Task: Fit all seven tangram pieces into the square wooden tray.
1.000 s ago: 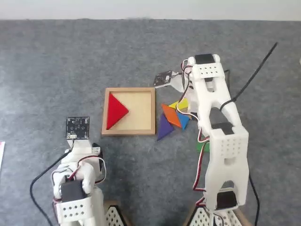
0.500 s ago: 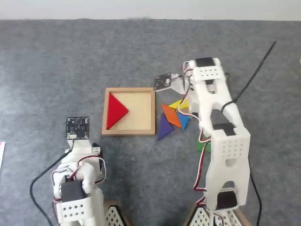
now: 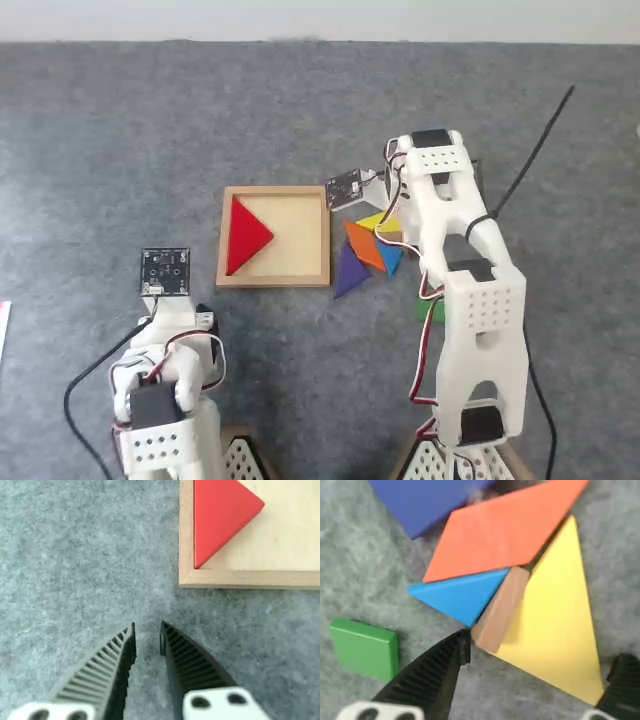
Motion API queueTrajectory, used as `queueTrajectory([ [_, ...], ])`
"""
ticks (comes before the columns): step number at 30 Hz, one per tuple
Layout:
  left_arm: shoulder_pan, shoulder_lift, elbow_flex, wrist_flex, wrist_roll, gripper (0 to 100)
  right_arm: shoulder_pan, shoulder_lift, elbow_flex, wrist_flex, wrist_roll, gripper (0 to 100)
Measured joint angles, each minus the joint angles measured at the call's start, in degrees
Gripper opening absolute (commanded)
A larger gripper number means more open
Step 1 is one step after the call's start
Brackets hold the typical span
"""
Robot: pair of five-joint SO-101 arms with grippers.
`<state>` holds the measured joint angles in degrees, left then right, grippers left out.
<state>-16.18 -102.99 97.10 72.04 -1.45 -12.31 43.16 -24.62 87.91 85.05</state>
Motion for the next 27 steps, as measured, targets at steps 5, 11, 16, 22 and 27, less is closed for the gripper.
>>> queueTrajectory([
  [5, 0.0, 0.0, 0.0, 0.0, 0.0, 8, 0.0, 0.1, 0.0, -1.9, -1.5, 42.6],
  [11, 0.0, 0.0, 0.0, 0.0, 0.0, 8, 0.7, 0.1, 0.3, -3.8, -5.4, 30.2],
  [16, 0.0, 0.0, 0.0, 0.0, 0.0, 8, 1.4, -0.1, -0.5, -5.0, -13.1, 17.2],
  [22, 0.0, 0.0, 0.0, 0.0, 0.0, 8, 2.9, -0.2, -0.9, -5.1, -22.4, 15.1],
  [27, 0.0, 0.0, 0.0, 0.0, 0.0, 8, 4.0, -0.2, -1.0, -4.6, -26.4, 28.0],
])
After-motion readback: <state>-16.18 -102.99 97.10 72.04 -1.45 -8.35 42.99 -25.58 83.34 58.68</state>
